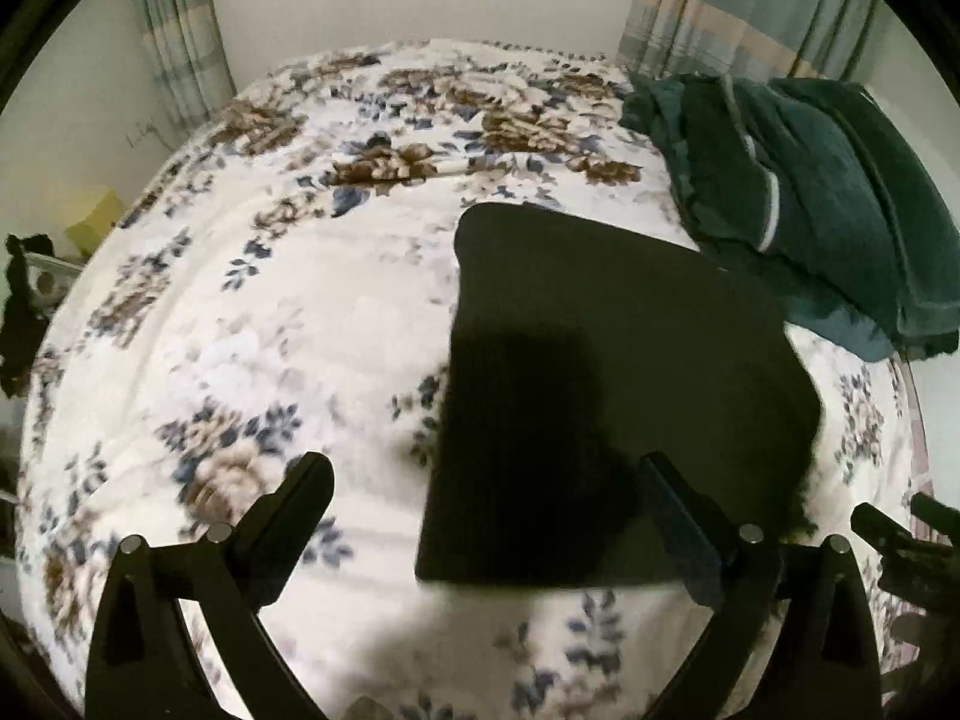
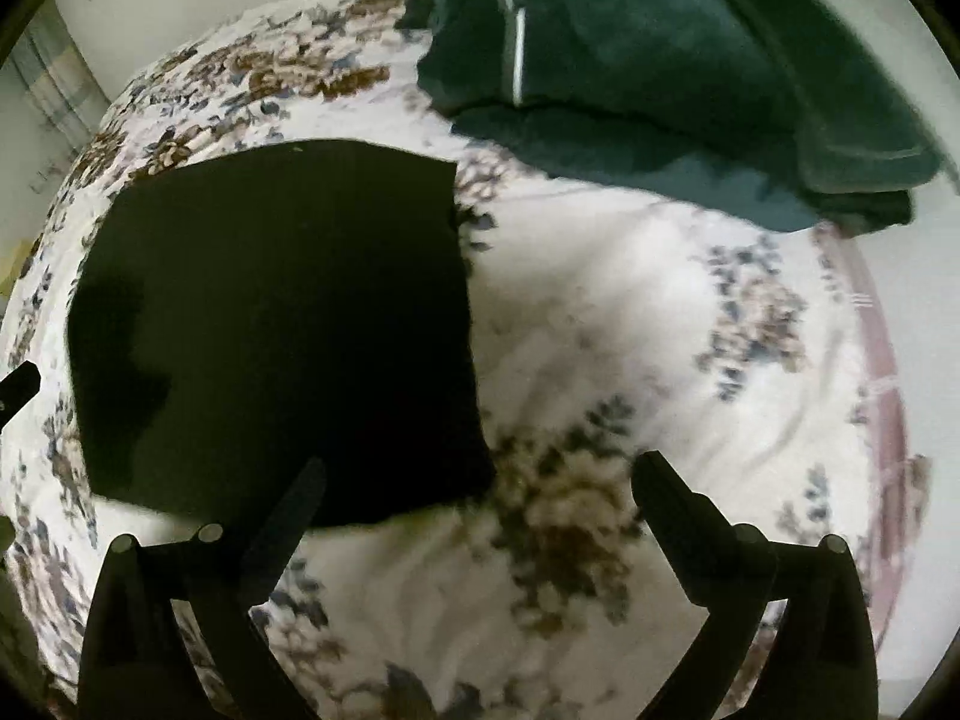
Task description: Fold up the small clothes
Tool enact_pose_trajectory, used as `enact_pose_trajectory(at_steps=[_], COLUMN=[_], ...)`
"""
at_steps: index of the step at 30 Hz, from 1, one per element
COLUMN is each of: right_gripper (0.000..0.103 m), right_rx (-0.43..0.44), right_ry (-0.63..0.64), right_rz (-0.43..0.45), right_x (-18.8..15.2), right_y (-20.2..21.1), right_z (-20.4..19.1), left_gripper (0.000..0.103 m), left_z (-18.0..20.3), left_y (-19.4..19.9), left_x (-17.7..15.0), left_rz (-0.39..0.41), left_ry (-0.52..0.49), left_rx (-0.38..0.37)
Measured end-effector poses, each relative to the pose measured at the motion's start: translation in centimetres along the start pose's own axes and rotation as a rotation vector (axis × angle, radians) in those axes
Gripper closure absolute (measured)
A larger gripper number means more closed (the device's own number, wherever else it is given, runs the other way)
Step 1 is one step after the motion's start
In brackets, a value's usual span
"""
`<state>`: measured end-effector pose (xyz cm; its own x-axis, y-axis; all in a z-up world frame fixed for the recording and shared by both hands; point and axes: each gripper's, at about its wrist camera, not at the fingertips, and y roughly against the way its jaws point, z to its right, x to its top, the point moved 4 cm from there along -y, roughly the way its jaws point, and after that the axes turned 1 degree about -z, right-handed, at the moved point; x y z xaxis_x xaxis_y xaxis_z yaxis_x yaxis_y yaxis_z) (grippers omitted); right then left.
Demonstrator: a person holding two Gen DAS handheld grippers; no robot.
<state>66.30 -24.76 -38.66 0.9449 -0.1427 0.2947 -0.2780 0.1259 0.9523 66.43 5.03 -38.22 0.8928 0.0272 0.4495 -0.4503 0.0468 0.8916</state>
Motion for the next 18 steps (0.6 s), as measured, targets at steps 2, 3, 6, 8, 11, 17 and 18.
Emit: enact_pose_trajectory(at_steps=[2,3,6,8,11,17,18], right_gripper=[0.0,0.0,0.0,0.0,0.0,0.0,0.0], right_rx=[-0.02,-0.025,-0.027,-0.024,-0.034,-0.024,-0.02], right_ry=[0.0,-0.001,0.0,0.001,-0.003,-0.023,-0.019], right_rz=[0.036,0.052,0.088,0.11,0.158,0.246,0.258], right_x=[-1.6,-2.4,-4.7,-5.9,-8.1,-12.6,-13.2], right_y=[3.5,5.3,10.5,13.8,19.6,31.1,32.6], right_z=[0.5,0.7,1.5,1.8,2.9,4.9,5.0], left_gripper=[0.0,0.0,0.0,0.0,0.0,0.0,0.0], left_z=[0.9,1.4,2.8,3.4,3.9,4.1,4.2], left_y=[2.8,4.7,9.0,12.2,17.3,27.1,28.9], left_x=[-0.9,-1.4,-2.5,-3.4,-5.2,-8.5,-9.1], left_rz=[0.016,0.03,0.065,0.085,0.114,0.19,0.203], left_ry=[-0.006,-0.011,-0.028,-0.041,-0.038,-0.039,-0.037], left_rx=[0.014,0.017,0.033,0.046,0.035,0.045,0.045])
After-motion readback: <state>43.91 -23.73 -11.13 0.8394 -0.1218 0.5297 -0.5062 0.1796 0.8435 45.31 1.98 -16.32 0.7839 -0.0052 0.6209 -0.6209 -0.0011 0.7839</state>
